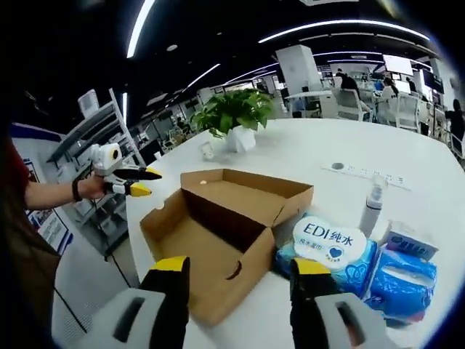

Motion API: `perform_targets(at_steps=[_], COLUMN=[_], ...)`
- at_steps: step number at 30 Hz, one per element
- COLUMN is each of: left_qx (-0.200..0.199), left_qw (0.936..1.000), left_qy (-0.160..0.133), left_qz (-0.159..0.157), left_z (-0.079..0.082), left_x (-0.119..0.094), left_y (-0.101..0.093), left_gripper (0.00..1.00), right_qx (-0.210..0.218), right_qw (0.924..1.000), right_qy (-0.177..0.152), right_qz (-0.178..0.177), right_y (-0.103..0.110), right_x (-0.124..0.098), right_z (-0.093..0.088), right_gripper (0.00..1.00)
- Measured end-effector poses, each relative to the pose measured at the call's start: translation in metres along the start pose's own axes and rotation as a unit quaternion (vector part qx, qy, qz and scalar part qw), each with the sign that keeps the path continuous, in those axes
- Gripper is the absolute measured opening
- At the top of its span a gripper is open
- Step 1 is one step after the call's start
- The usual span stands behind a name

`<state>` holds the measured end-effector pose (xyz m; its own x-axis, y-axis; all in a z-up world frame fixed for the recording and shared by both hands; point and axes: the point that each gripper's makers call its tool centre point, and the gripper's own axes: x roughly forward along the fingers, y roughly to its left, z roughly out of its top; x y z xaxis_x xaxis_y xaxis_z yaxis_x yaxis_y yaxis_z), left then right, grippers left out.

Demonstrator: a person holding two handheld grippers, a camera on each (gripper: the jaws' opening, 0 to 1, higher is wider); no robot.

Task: Operate the shoe box by opening the lid, removing the specified soft item, and placing it in the target area until the item is outside and the box remains undamaged.

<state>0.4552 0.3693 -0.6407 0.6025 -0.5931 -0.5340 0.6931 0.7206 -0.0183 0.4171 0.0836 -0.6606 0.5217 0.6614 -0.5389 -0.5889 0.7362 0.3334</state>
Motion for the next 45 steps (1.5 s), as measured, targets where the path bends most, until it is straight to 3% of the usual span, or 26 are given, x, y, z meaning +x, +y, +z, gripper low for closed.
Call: perform_targets(at_steps=[8,24,45], left_qx=[-0.017,-0.057,-0.069], left_qw=[0.9998,0.9982,0.9968], left_qy=[0.0,0.001,0.018], left_qz=[0.011,0.021,0.038], left_z=[-0.008,-0.017,-0.029], left_x=[-0.007,-0.012,-0.009], left_y=[0.003,0.006,0.0], left_gripper=[0.47,0.47,0.49], right_qx=[0.005,0.009,0.013], right_qw=[1.0,0.9999,0.9998], right_qy=[-0.003,-0.006,-0.012], right_qz=[0.001,-0.001,-0.005], right_y=[0.011,0.019,0.023], right_x=[-0.001,-0.004,-0.013], right_z=[-0.012,-0.016,-0.021], right_gripper=[0.54,0.54,0.54])
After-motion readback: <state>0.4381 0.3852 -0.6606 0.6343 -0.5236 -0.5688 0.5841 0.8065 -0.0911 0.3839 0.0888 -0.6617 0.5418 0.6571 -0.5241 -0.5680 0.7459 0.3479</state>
